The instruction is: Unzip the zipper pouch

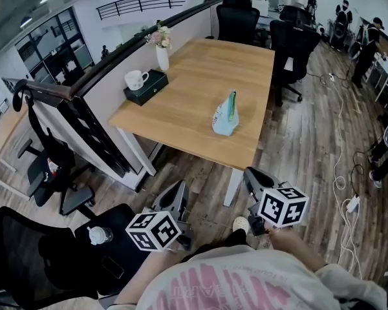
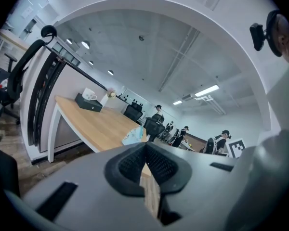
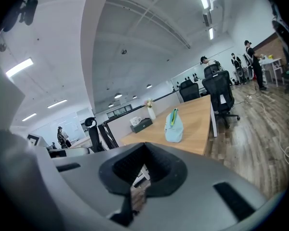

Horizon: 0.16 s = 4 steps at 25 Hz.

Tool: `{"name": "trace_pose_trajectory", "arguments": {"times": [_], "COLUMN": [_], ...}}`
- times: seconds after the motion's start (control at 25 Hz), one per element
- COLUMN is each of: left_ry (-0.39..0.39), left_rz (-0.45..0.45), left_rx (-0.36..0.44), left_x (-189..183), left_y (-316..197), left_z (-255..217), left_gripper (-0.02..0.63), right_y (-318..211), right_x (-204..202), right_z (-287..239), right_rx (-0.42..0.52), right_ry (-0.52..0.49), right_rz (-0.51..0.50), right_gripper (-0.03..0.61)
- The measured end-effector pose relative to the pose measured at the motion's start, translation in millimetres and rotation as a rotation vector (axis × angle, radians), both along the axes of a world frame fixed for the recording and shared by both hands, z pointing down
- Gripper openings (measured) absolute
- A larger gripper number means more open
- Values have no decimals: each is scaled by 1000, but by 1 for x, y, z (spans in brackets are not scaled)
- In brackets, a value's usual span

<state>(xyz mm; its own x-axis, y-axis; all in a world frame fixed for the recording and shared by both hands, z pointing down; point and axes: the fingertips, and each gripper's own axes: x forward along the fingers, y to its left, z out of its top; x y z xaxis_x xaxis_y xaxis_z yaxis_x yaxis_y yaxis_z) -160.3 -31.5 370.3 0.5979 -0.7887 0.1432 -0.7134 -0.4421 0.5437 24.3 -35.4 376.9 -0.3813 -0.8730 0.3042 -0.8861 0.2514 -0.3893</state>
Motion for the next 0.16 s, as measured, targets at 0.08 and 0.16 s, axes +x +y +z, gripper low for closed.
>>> {"name": "trace_pose_trajectory", "arguments": {"times": [0.08, 0.16], "left_ry": [-1, 0], "left_rz": [0, 0], "left_rx": [1, 0], "left_x": [-2, -3], "left_y": [-3, -6], "left_z": [0, 0], "left_gripper": [2, 2], "right_y": [-2, -5], "right_x": [0, 0], "right_z": [0, 1], "right_rx": [0, 0], "right_ry": [2, 3], "right_rz": [2, 5], "right_gripper": [-5, -5]}}
